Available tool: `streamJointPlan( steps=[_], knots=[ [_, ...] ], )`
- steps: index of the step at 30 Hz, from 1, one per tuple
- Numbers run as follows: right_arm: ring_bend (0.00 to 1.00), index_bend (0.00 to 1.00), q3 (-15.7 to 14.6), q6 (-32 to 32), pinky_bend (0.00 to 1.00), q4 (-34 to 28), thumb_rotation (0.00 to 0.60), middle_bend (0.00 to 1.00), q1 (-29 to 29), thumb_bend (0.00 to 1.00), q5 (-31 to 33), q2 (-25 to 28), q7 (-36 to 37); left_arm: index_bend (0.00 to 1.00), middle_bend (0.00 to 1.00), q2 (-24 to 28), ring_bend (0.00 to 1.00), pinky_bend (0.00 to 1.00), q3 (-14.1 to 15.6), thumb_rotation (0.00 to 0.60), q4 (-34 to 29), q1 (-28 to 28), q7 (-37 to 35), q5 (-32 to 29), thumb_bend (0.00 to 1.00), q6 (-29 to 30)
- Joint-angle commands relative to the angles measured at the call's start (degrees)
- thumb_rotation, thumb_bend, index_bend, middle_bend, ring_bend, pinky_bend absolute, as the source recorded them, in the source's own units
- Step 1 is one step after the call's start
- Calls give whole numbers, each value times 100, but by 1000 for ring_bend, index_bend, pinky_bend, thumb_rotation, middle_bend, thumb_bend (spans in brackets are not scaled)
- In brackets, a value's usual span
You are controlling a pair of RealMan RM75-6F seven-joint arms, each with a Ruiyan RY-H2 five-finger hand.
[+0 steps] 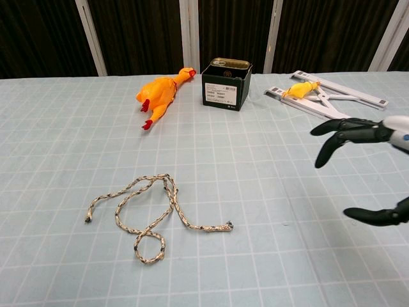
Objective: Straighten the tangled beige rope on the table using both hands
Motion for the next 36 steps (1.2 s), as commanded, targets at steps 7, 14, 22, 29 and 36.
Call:
streamJointPlan(
  steps=[7, 14, 22, 29, 36],
  knots=[
    [0, 394, 182, -572, 0, 148, 600, 147, 427, 273, 649, -908, -657, 0, 0, 19, 0, 0, -4, 600, 0, -15, -56, -37, 1, -34],
    [0, 419, 362, -778, 0, 375, 600, 155, 638, 273, 1173, -1394, -918, 0, 0, 7, 0, 0, 2, 600, -13, -40, -11, -58, 3, -104],
    [0, 425, 596, -882, 0, 884, 600, 155, 884, 273, 1786, -1976, -1251, 0, 0, 9, 0, 0, -30, 600, -43, -72, -38, -150, 2, -172],
    [0, 474, 709, -901, 0, 1213, 600, 163, 1038, 299, 2142, -2368, -1392, 0, 0, 11, 0, 0, -24, 600, -58, -89, -57, -171, 3, -214],
    [0, 492, 822, -914, 0, 1488, 600, 164, 1224, 331, 2411, -2679, -1572, 0, 0, 6, 0, 0, -38, 600, -64, -108, -73, -208, 2, -244]
  ],
)
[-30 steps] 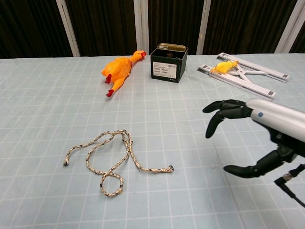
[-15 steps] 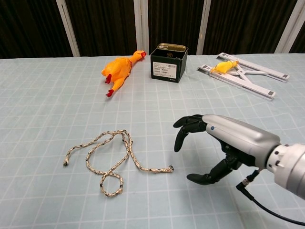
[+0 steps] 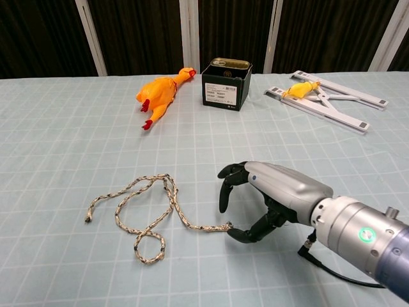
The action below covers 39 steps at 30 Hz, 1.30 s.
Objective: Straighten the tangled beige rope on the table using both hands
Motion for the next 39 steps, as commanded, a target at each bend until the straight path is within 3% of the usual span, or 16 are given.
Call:
streamJointPlan(
  steps=[1, 9, 39],
  knots=[
    [0, 492, 73, -3, 0, 96, 600, 164, 75, 331, 135, -112, -59, 0, 0, 1, 0, 0, -4, 600, -4, -7, -11, -16, 3, -13],
    [0, 493, 91, 73, 0, 247, 600, 164, 130, 331, 428, -267, -142, 0, 0, 0, 0, 0, -14, 600, 1, -29, -47, -44, 3, -42],
    [0, 530, -57, 383, 0, 389, 600, 182, 150, 340, 525, -651, -169, 0, 0, -15, 0, 0, -16, 600, -1, -52, -56, -71, 6, -54]
  ],
)
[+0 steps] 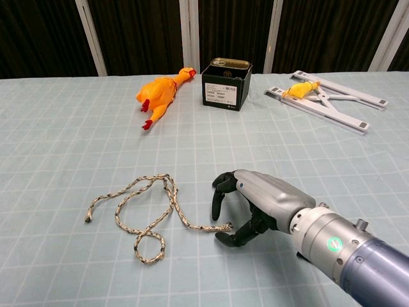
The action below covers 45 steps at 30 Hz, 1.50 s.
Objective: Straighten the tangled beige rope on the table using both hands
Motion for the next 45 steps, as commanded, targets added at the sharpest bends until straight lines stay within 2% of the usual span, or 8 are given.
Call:
streamJointPlan(
  steps=[1, 22, 29, 40, 45],
  knots=[
    [0, 531, -10, 4, 0, 20, 600, 182, 3, 342, 0, -29, 5, 0, 0, 0, 0, 0, -1, 600, -2, -3, -6, -4, 6, -3],
    [0, 579, -36, 4, 0, 188, 600, 193, 4, 490, 44, -193, 24, 0, 0, 2, 0, 0, 8, 600, -18, -20, -33, -15, 18, -29],
    [0, 589, -50, 29, 0, 147, 600, 196, -6, 494, 39, -169, -11, 0, 0, 1, 0, 0, 11, 600, -22, -17, -22, -19, 18, -27],
    [0, 599, 12, 201, 0, -131, 600, 196, -100, 494, -47, 197, 40, 2, 0, -7, 0, 0, 25, 600, -83, -20, 30, -40, 18, -67],
    [0, 600, 18, 252, 0, -288, 600, 195, -157, 494, -66, 421, 93, 55, 0, -6, 0, 0, 10, 600, -255, -110, 199, -109, 44, -271]
  ],
)
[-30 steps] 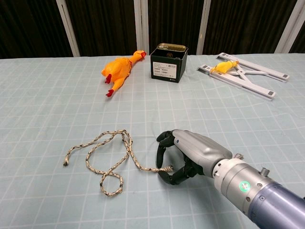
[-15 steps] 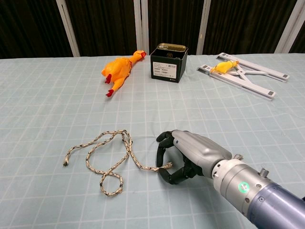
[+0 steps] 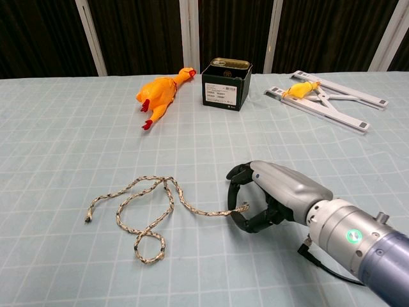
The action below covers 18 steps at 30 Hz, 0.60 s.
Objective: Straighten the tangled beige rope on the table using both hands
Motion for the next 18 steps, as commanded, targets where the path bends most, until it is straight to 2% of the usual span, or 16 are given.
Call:
streamJointPlan(
  steps=[1, 3, 8, 13, 18],
  knots=[
    [0, 600, 18, 31, 0, -94, 600, 196, -34, 494, -3, 113, 38, 76, 0, 1, 0, 0, -21, 600, -156, -91, 169, -56, 57, -175],
    [0, 600, 40, 66, 0, -141, 600, 196, -47, 495, -23, 194, 53, 134, 0, -46, 0, 0, -96, 600, -307, -237, 405, -86, 92, -377],
    [0, 605, 58, 77, 0, -333, 600, 196, -67, 494, -8, 361, 80, 249, 16, -385, 0, 0, -509, 600, -743, -667, 1211, -753, 145, -1043],
    [0, 608, 76, 102, 0, -438, 600, 196, -70, 493, 2, 440, 88, 269, 37, -716, 0, 0, -819, 600, -961, -985, 1766, -1357, 190, -1408],
    [0, 608, 94, 119, 0, -504, 600, 196, -70, 494, 28, 513, 94, 289, 43, -993, 0, 0, -965, 600, -1074, -1252, 2299, -1745, 222, -1616]
  ],
)
